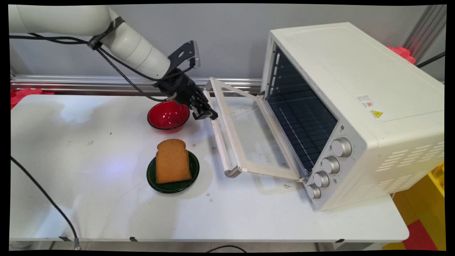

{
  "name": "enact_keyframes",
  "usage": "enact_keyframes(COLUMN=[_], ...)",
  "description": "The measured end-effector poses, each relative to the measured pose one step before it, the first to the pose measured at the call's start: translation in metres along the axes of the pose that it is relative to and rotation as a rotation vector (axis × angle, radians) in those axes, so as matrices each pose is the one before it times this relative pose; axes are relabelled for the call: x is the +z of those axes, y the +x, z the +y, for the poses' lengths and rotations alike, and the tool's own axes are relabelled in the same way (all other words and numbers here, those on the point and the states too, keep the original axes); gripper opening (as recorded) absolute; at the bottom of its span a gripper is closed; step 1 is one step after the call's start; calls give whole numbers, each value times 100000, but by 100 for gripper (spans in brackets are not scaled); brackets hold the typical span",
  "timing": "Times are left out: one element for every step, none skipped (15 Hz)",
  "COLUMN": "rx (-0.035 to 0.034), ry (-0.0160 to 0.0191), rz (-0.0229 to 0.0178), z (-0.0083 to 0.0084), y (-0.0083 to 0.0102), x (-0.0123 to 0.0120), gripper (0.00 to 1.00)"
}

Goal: Open the oven

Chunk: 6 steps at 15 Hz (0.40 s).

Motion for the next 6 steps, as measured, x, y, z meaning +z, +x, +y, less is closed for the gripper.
enact_keyframes(rx=[-63, -96, -40, -6, -83, -109], ry=[-107, -56, -49, -72, -49, -19], rz=[16, -46, -51, -77, -128, -84], z=[-56, -57, -71, -73, -61, -56], y=[-165, -162, -175, -150, -166, -196], x=[84, 45, 22, 23, -6, -52], gripper=[0, 0, 0, 0, 0, 0])
